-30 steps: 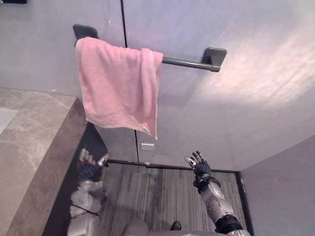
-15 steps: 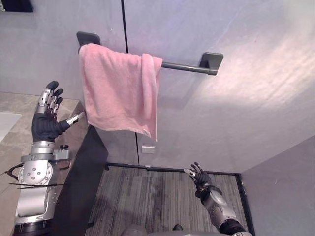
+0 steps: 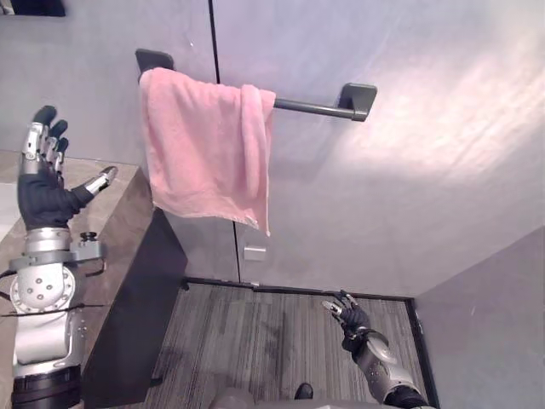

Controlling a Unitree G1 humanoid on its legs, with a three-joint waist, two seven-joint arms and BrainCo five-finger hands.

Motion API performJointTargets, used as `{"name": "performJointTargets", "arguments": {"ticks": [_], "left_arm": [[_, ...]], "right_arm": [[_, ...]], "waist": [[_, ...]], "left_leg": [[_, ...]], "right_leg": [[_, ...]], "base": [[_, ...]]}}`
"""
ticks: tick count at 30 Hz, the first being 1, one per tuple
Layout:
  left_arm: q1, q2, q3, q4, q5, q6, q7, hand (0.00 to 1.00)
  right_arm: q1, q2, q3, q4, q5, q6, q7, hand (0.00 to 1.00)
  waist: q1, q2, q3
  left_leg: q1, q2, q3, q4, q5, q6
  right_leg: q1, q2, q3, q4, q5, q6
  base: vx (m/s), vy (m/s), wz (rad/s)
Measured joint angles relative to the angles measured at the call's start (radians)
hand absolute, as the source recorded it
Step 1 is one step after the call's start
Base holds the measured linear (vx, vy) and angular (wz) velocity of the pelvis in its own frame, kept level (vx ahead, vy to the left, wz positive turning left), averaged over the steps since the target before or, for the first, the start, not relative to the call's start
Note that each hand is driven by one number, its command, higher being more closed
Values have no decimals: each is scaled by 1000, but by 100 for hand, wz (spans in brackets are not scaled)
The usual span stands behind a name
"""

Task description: Organize washtable

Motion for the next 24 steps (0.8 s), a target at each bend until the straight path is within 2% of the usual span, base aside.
{"name": "performJointTargets", "arguments": {"ticks": [12,15,17,18,19,20,22,23,24], "left_arm": [[-180,139,0,264,-110,-3,19,0],[-236,189,-13,330,-141,-3,19,0],[-289,222,-23,370,-173,-3,19,0],[-302,229,-29,380,-181,-3,19,0],[-329,242,-46,404,-195,-3,19,0],[-338,250,-53,413,-200,-4,19,0],[-388,291,-106,469,-256,-4,4,0],[-401,304,-121,483,-277,-4,-5,0],[-420,326,-143,504,-313,-4,-21,0]], "right_arm": [[39,-2,2,-49,-10,4,17,0],[39,-1,3,-54,-9,4,18,0],[43,0,3,-84,-8,4,17,0],[46,0,3,-95,-7,3,17,0],[46,-1,2,-111,-5,3,17,0],[46,-1,2,-118,-4,3,17,0],[48,0,1,-129,3,1,16,0],[48,0,1,-129,3,1,16,0],[41,-1,0,-130,4,1,16,0]], "waist": [[-2,-18,-2],[-1,-36,1],[-2,-55,21],[-2,-53,28],[-2,-66,39],[-3,-67,49],[-6,-81,66],[-6,-71,80],[-7,-85,89]], "left_leg": [[-32,12,21,2,2,-3],[-56,12,24,8,4,-6],[-75,12,24,15,12,-8],[-83,12,24,19,12,-9],[-89,12,24,21,17,-9],[-91,12,24,21,19,-9],[-119,12,24,23,28,-7],[-126,12,25,24,29,-7],[-136,11,27,26,34,-7]], "right_leg": [[-41,11,21,-1,11,-10],[-65,12,25,-1,18,-13],[-88,12,28,-2,31,-16],[-96,12,29,-2,33,-16],[-102,12,30,-2,43,-21],[-104,12,31,-2,48,-22],[-133,7,36,-2,57,-21],[-140,6,39,-2,61,-20],[-150,6,45,-3,72,-21]], "base": [[-3,13,-6],[-10,16,-4],[0,0,0],[-34,28,-1],[-30,21,-1],[-68,34,-1],[-68,29,-3],[-56,21,-6],[-71,33,-7]]}}
